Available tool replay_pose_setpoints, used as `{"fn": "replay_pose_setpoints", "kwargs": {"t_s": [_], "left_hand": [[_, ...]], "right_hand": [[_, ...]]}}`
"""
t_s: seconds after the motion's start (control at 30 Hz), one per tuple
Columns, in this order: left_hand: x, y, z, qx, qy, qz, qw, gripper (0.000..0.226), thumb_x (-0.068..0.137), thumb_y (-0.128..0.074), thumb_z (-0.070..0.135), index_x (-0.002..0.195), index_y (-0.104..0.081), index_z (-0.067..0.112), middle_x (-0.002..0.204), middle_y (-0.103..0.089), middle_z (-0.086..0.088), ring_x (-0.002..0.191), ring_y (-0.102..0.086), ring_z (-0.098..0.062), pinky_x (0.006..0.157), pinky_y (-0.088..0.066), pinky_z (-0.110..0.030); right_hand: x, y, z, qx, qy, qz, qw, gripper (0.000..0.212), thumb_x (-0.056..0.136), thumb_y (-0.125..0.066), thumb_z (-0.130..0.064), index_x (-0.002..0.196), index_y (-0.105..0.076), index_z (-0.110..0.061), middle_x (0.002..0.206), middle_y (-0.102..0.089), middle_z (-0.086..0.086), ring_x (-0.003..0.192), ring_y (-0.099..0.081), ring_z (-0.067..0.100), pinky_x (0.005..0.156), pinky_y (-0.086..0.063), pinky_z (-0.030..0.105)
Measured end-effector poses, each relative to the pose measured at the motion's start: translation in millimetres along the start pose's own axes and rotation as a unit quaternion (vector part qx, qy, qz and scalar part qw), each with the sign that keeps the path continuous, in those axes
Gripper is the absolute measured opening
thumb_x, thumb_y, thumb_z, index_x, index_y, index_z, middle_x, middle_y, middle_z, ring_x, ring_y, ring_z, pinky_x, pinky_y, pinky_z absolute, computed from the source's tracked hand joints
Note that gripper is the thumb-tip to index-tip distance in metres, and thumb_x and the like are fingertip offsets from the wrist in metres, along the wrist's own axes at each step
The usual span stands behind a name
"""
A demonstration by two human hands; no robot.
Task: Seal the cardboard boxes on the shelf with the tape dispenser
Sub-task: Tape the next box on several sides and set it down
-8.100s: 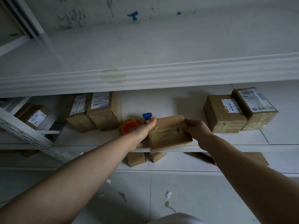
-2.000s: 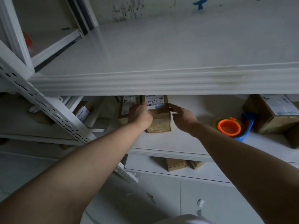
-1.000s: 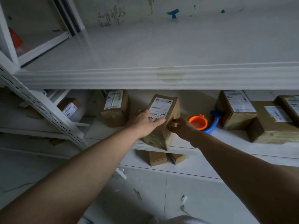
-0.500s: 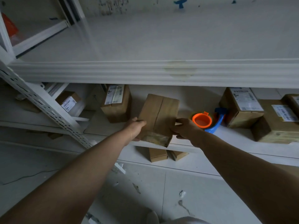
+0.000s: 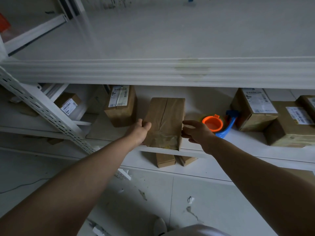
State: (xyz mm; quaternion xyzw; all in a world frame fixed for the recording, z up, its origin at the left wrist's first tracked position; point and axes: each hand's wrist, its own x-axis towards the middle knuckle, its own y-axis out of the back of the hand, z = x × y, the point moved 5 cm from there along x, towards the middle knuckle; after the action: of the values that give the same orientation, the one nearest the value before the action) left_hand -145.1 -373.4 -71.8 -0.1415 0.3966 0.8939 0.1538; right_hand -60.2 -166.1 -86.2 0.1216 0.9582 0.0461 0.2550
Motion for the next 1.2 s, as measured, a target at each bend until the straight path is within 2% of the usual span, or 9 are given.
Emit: {"fn": "replay_pose_setpoints", "kwargs": {"t_s": [0.17,0.3,0.4,0.5,0.6,0.7,0.9,1.07,1.2], "left_hand": [[-14.8,19.4,19.8,-0.060,-0.024,0.012,0.998,0.065,0.094,-0.038,0.059,0.147,-0.032,0.021,0.143,-0.043,-0.007,0.128,-0.045,-0.030,0.106,-0.038,-0.045],[-28.7,29.9,27.7,-0.121,-0.047,-0.032,0.991,0.072,0.075,-0.062,0.065,0.131,-0.049,0.021,0.121,-0.058,-0.002,0.102,-0.058,-0.019,0.081,-0.053,-0.034],[-29.0,31.9,30.7,-0.099,-0.079,-0.023,0.992,0.094,0.040,-0.081,0.072,0.119,-0.061,0.024,0.114,-0.068,0.003,0.107,-0.062,-0.017,0.098,-0.049,-0.042],[-31.6,26.8,37.0,-0.112,-0.082,-0.034,0.990,0.071,0.057,-0.085,0.051,0.117,-0.063,0.021,0.114,-0.068,0.001,0.108,-0.061,-0.016,0.099,-0.046,-0.036],[-32.7,24.5,37.2,-0.092,-0.052,-0.028,0.994,0.086,0.055,-0.079,0.066,0.126,-0.055,0.023,0.121,-0.063,-0.001,0.110,-0.059,-0.021,0.096,-0.049,-0.044],[-30.2,31.6,37.9,-0.112,-0.021,-0.011,0.993,0.081,0.079,-0.071,0.050,0.144,-0.035,0.020,0.140,-0.048,-0.006,0.120,-0.053,-0.027,0.083,-0.056,-0.039],[-20.8,42.0,34.7,-0.139,0.011,-0.007,0.990,0.053,0.093,-0.058,0.041,0.138,-0.044,0.018,0.138,-0.048,-0.005,0.125,-0.049,-0.026,0.091,-0.054,-0.045],[-9.9,47.2,18.7,-0.170,0.038,0.037,0.984,0.044,0.100,-0.047,0.029,0.143,-0.036,0.022,0.140,-0.046,-0.004,0.123,-0.050,-0.028,0.089,-0.054,-0.045],[-5.5,36.9,-0.2,-0.171,0.100,0.056,0.979,0.035,0.103,-0.036,0.019,0.137,-0.037,0.025,0.136,-0.050,-0.010,0.111,-0.059,-0.036,0.075,-0.059,-0.045]], "right_hand": [[-13.5,9.5,-16.4,0.019,0.047,0.039,0.998,0.034,0.089,-0.066,-0.030,0.118,-0.065,-0.014,0.100,-0.066,-0.002,0.084,-0.056,0.007,0.078,-0.044,0.024],[-23.2,16.5,-27.2,0.098,0.061,0.046,0.992,0.017,0.090,-0.063,-0.032,0.094,-0.067,-0.016,0.085,-0.067,-0.005,0.080,-0.059,0.008,0.065,-0.041,0.019],[-26.0,16.8,-33.3,0.133,0.067,0.052,0.987,0.022,0.086,-0.066,-0.037,0.088,-0.067,-0.016,0.087,-0.069,-0.003,0.081,-0.062,0.008,0.073,-0.045,0.023],[-28.4,19.5,-36.0,0.126,0.053,0.062,0.989,0.034,0.079,-0.070,-0.047,0.089,-0.070,-0.014,0.088,-0.070,-0.001,0.087,-0.060,0.013,0.089,-0.042,0.033],[-29.4,22.6,-33.6,0.115,0.034,0.057,0.991,0.033,0.080,-0.069,-0.046,0.092,-0.068,-0.015,0.091,-0.065,-0.003,0.085,-0.055,0.013,0.088,-0.041,0.033],[-31.1,16.7,-32.6,0.104,0.041,0.012,0.994,0.025,0.088,-0.063,-0.039,0.098,-0.060,-0.016,0.102,-0.058,0.001,0.092,-0.054,0.015,0.082,-0.040,0.030],[-22.0,3.9,-11.2,0.111,-0.056,-0.033,0.992,0.092,0.065,-0.072,-0.061,0.136,-0.037,-0.014,0.133,-0.047,0.002,0.130,-0.042,0.029,0.102,-0.034,0.052],[-11.6,19.8,-0.7,0.235,-0.057,0.067,0.968,0.015,0.096,-0.057,-0.025,0.099,-0.057,-0.011,0.118,-0.059,0.010,0.104,-0.056,0.022,0.093,-0.048,0.040],[-4.1,30.9,0.4,0.283,-0.024,0.077,0.956,0.029,0.097,-0.048,-0.002,0.123,-0.060,-0.006,0.113,-0.062,0.011,0.093,-0.061,0.020,0.075,-0.052,0.031]]}}
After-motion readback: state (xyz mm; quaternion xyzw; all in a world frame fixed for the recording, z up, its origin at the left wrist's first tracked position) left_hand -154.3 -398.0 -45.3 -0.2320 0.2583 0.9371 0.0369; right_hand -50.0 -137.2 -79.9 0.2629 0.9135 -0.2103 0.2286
